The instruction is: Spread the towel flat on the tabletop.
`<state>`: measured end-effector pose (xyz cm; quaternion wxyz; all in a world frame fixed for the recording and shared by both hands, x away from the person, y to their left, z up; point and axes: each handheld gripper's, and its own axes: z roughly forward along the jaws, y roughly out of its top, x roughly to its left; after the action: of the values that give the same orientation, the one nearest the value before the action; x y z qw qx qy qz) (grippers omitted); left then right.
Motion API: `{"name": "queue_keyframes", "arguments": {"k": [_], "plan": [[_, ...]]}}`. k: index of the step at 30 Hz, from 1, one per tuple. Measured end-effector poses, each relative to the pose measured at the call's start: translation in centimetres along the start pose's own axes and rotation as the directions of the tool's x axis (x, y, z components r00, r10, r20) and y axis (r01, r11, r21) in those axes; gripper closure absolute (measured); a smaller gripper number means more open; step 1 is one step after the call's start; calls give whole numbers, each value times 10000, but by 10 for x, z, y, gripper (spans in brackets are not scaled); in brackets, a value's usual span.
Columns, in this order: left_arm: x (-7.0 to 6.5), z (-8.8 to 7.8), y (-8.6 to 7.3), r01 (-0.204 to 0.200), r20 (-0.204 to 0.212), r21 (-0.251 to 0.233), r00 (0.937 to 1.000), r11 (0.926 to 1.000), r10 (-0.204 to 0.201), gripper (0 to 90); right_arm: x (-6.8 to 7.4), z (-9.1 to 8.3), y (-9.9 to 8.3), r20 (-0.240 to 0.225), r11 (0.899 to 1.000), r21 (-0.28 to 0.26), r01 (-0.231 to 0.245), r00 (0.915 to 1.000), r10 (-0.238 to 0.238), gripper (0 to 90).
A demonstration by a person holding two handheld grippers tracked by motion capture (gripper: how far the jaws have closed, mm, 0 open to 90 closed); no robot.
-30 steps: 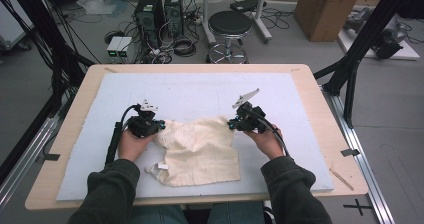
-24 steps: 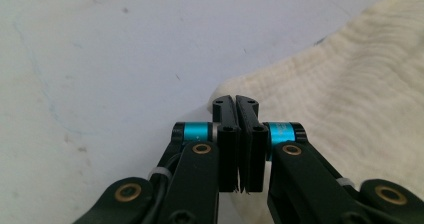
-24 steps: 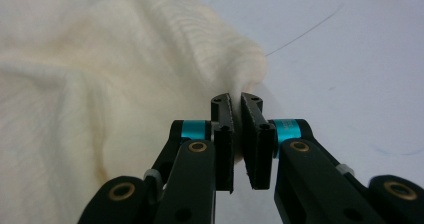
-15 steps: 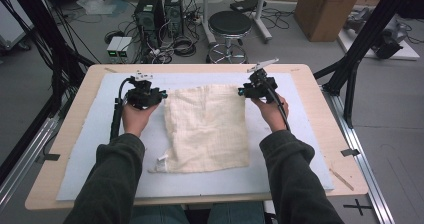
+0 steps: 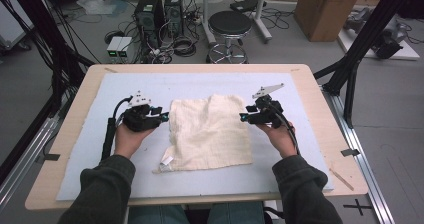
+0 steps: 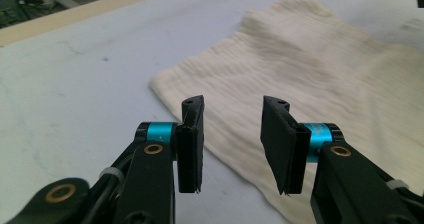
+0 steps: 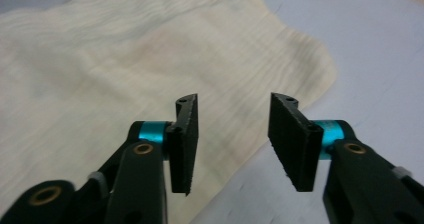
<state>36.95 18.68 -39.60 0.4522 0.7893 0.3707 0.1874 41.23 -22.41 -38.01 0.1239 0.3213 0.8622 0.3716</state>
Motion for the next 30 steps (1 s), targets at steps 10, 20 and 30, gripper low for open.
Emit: {"name": "queue_keyframes", "arguments": {"k": [10,20,30], "plan": [[-36,-34,-32,-887,1147,-133,9893,9960,896,577,43,-29,-37,-770,9930,-759,901,9924,-959,527],[-56,-19,-52,-1603,1947,896,9707,9830,1406,565,57,-22,-77,-1341,9935,-488,1031,9850,-1088,518],[-61,-8,-61,-2109,2416,1486,9551,9661,1714,651,58,-8,-90,-1544,9909,284,1317,9800,-1258,567]]}}
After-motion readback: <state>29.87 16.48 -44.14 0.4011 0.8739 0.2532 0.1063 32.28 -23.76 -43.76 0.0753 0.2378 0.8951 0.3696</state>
